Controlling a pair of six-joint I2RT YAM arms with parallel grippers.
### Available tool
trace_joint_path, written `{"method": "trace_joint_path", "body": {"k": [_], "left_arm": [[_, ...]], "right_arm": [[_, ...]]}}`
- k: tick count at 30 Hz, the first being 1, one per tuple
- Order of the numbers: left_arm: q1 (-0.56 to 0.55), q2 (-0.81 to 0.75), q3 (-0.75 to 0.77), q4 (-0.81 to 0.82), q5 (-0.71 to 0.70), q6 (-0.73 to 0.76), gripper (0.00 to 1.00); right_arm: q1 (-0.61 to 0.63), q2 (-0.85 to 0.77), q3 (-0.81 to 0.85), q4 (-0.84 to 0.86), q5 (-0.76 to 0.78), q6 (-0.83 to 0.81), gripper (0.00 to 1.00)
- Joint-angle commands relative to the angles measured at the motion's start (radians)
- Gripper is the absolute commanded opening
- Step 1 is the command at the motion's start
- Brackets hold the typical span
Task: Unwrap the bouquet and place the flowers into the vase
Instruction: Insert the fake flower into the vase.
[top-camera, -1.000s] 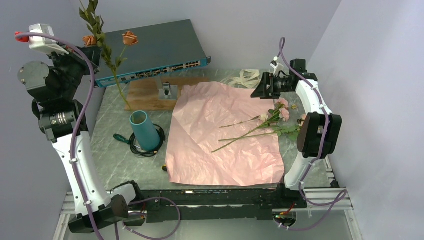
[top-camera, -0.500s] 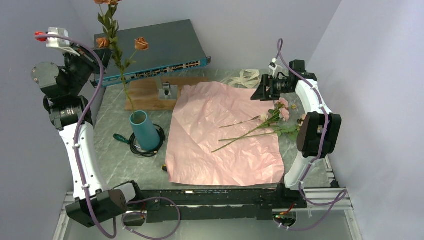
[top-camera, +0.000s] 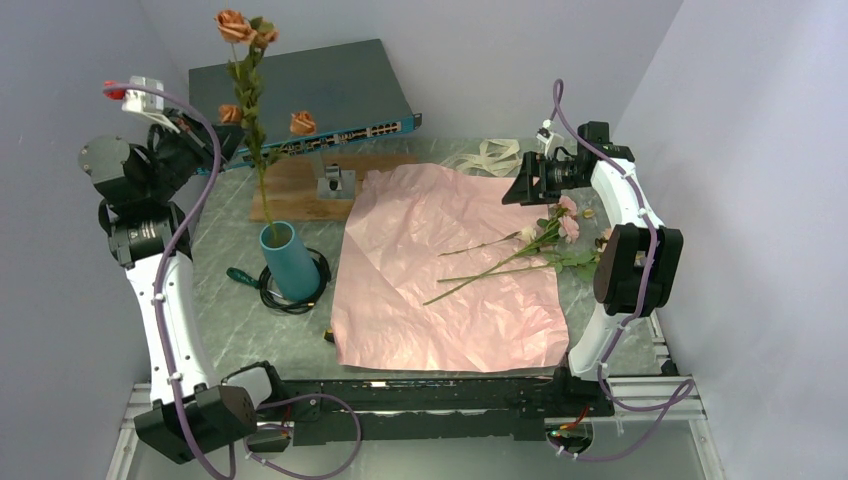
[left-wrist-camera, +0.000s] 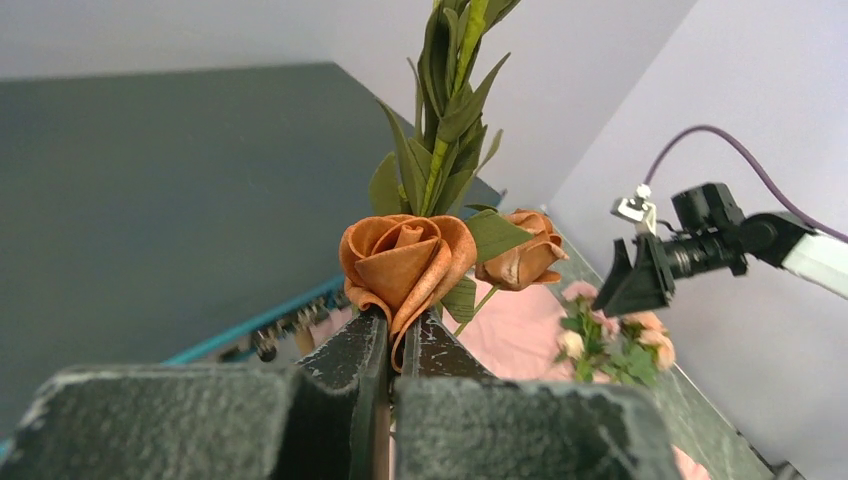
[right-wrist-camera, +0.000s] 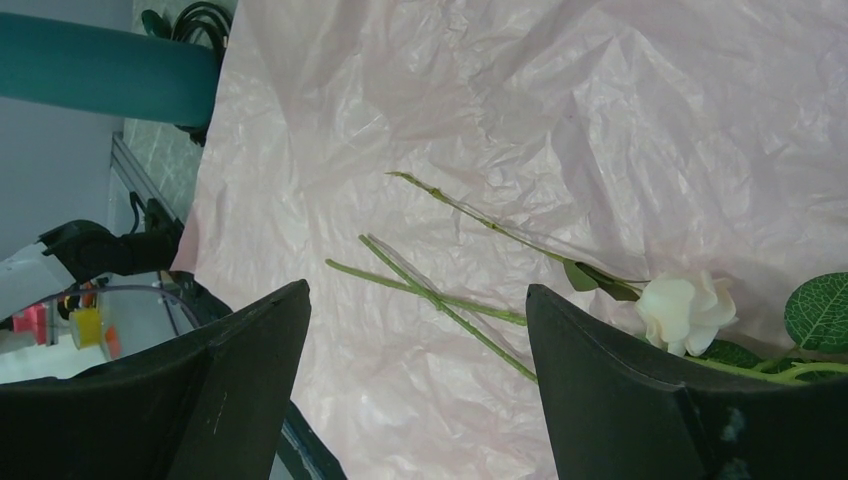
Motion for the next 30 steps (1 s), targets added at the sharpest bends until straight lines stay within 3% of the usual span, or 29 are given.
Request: {"method": "trace_joint_path", "body": {"k": [1, 6, 11, 16, 18, 21, 24, 26, 30], "left_arm": [[0.004, -0.066, -0.069, -0.105, 0.084, 0.071, 0.0], [0.004, -0.101, -0.139, -0.172, 0.091, 0.135, 0.16], [0.002, -0.111, -0.209, -0.214, 0.077, 0.184, 0.18], [0.003, -0.09, -0.178, -0.371, 0.04, 0.287, 0.25], [0.002, -0.085, -0.16, -0.449, 0.038, 0.336, 0.34], [0.002, -0.091, -0.137, -0.53, 0.032, 0.378, 0.58], [0.002, -0.105, -0.114, -0.601, 0.051, 0.422, 0.92], [0.002, -0.111, -0.09, -0.658, 0.067, 0.455, 0.99], [0.002, -0.113, -0.02, -0.781, 0.123, 0.544, 0.99]], "right_arm": [[0.0, -0.024, 0.04, -0.015, -0.022, -0.034, 0.82], [0.0, -0.018, 0.04, -0.024, -0.031, -0.041, 0.82], [0.0, -0.021, 0.025, -0.01, -0.037, -0.033, 0.82], [-0.001, -0.02, 0.02, -0.018, -0.037, -0.038, 0.82], [0.0, -0.023, 0.01, -0.014, -0.037, -0.036, 0.82], [0.0, -0.038, -0.01, -0.002, -0.036, -0.035, 0.82], [0.0, -0.048, -0.021, -0.001, -0.033, -0.035, 0.83], [0.0, -0.053, -0.025, -0.004, -0.029, -0.037, 0.83], [0.0, -0.066, -0.032, -0.013, -0.019, -0.048, 0.83]]}}
